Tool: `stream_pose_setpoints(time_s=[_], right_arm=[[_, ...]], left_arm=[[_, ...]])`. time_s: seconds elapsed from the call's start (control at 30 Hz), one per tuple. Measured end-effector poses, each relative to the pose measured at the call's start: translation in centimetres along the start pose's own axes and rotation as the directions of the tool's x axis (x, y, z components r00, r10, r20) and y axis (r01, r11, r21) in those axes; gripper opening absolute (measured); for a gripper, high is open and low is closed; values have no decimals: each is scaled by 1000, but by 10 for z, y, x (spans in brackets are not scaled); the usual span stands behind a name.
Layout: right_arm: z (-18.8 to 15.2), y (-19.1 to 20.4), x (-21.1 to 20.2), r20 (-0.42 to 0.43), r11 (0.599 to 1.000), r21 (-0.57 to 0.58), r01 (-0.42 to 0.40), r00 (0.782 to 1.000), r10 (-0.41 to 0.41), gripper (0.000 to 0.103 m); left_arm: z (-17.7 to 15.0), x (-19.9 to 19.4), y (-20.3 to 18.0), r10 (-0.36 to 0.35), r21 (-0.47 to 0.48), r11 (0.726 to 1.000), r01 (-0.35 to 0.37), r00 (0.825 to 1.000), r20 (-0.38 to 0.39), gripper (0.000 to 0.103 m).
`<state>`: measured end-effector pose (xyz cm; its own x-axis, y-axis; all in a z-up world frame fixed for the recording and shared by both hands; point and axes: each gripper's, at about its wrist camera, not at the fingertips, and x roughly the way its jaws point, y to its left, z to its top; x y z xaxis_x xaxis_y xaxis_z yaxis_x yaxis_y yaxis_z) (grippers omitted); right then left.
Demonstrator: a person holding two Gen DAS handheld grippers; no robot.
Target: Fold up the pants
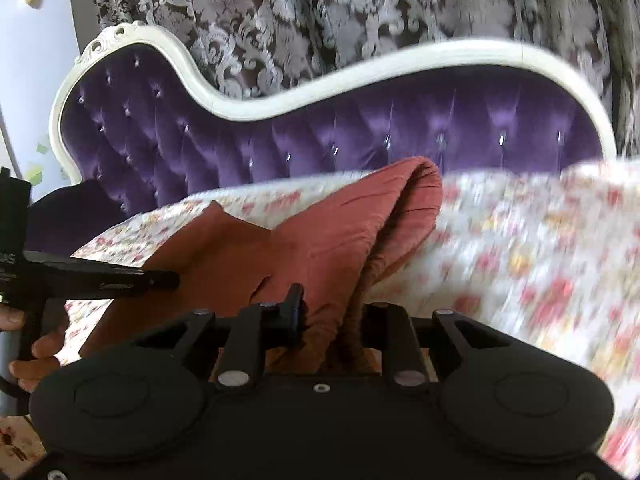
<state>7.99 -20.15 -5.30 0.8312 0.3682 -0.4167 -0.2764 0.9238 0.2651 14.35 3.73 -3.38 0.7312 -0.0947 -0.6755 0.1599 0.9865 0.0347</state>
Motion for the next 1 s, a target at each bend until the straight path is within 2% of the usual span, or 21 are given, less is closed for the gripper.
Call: stream_pose_setpoints(time_s=[0.1,0.2,0.3,0.37,0.43,0.5,0.57,0.63,0.7,0.77,0.87,0.93,1.0], right_arm=[[15,-24,16,-12,1000,19,6,1000,-6,31],[17,-46,41,-61,998,49,27,998,-24,31],[10,-66,68,-138,996,76,48,990,-37,32],[-1,-82,78,-170,992,116,46,985,-25,42],[-6,-90,74,-154,988,150,36,988,-13,48],[-5,-90,67,-148,986,160,51,989,-27,50],[0,-83,53,-125,984,132,122,987,-105,54],[3,-74,32,-54,980,116,163,986,-157,56],[2,-60,14,14,983,86,161,987,-163,49],[-5,-42,2,38,983,27,184,982,-185,30],[-19,-34,2,-6,974,-8,227,974,-227,25],[-31,-42,10,-76,960,11,281,957,-279,24],[-38,-57,12,-77,954,75,290,956,-284,20]], left_arm=[[18,13,-6,-14,-10,1000,14,1000,1,13],[26,43,-11,-37,-29,999,35,998,-58,13],[21,77,-15,-10,-23,1000,7,992,-128,13],[15,86,-13,-13,-26,1000,10,991,-130,19],[11,83,-11,-18,-9,1000,17,993,-118,24],[11,75,-9,-3,9,1000,4,993,-117,27],[15,61,-5,13,-13,1000,-15,994,-110,26],[15,42,-6,36,-28,999,-39,994,-100,25],[10,27,-12,43,-20,999,-45,996,-82,26],[-1,18,-19,39,1,999,-39,996,-77,27],[-21,24,-25,86,10,996,-85,991,-107,27],[-34,34,-21,92,-19,995,-95,988,-127,29],[-34,31,-18,88,-36,995,-92,990,-111,30]])
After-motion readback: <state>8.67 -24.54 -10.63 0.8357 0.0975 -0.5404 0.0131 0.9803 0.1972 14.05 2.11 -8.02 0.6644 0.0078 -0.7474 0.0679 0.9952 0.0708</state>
